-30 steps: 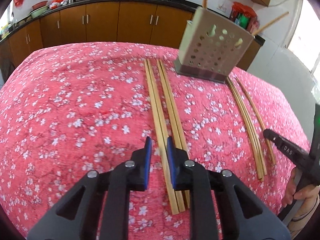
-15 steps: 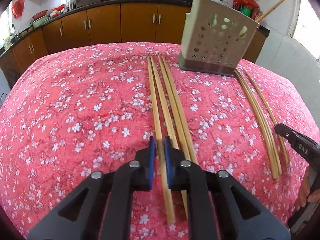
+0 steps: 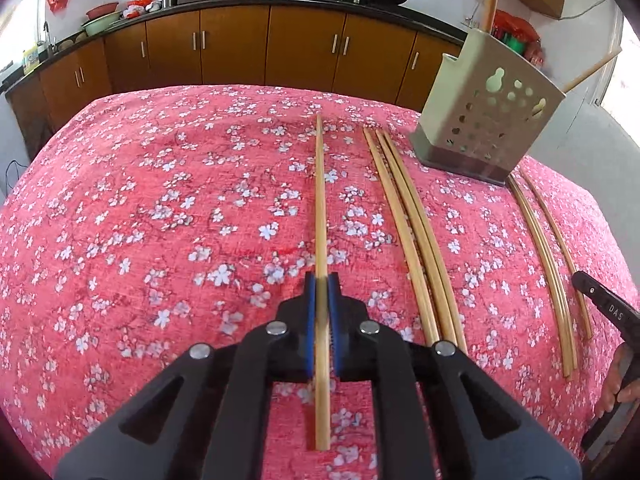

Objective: Organize utensils
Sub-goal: 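Lift both held chopsticks upright above the holder with both tools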

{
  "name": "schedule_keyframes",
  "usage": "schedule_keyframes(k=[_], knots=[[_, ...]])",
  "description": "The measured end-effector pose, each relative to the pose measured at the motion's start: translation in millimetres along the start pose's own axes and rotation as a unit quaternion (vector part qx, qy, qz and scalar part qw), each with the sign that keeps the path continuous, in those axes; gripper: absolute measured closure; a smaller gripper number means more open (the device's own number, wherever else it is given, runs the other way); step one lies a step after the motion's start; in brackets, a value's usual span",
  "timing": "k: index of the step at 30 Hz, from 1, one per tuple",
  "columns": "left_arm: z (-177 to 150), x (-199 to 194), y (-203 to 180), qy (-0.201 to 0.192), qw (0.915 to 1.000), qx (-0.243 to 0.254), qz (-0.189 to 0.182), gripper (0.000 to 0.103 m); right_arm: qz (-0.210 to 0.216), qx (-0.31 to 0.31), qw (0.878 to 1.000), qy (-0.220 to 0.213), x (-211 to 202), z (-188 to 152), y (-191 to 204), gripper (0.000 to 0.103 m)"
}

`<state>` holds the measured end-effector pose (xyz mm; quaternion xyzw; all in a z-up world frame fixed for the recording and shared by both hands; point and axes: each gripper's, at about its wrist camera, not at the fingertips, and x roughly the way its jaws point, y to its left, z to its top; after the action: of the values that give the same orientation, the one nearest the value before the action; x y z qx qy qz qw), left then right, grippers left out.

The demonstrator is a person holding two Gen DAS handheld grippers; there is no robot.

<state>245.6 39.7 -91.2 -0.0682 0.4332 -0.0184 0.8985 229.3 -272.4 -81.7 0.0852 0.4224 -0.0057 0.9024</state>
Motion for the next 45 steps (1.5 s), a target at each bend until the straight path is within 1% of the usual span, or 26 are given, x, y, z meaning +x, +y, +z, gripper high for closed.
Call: schedule_keyframes(k=[3,10,45], knots=[[1.6,0.4,0.1,0.000,1.0000,-0.004,-0.005,0.093,0.003,0.003,1.000,0.000,0.4,-0.1,-0.1,0.095],[-2.2,-1.6,2.4,-0.001,1.0000,-0.002,-0.001,0.092,0.003,0.003,1.000,0.000,0.1,-0.2,-1.1,0.095],[-1.0,-1.7,3.7,-0.003,0.9999,-0.010,-0.009,0.092,0.005,0.004,1.000,0.001,0.6,1.0,-1.6,0.095]])
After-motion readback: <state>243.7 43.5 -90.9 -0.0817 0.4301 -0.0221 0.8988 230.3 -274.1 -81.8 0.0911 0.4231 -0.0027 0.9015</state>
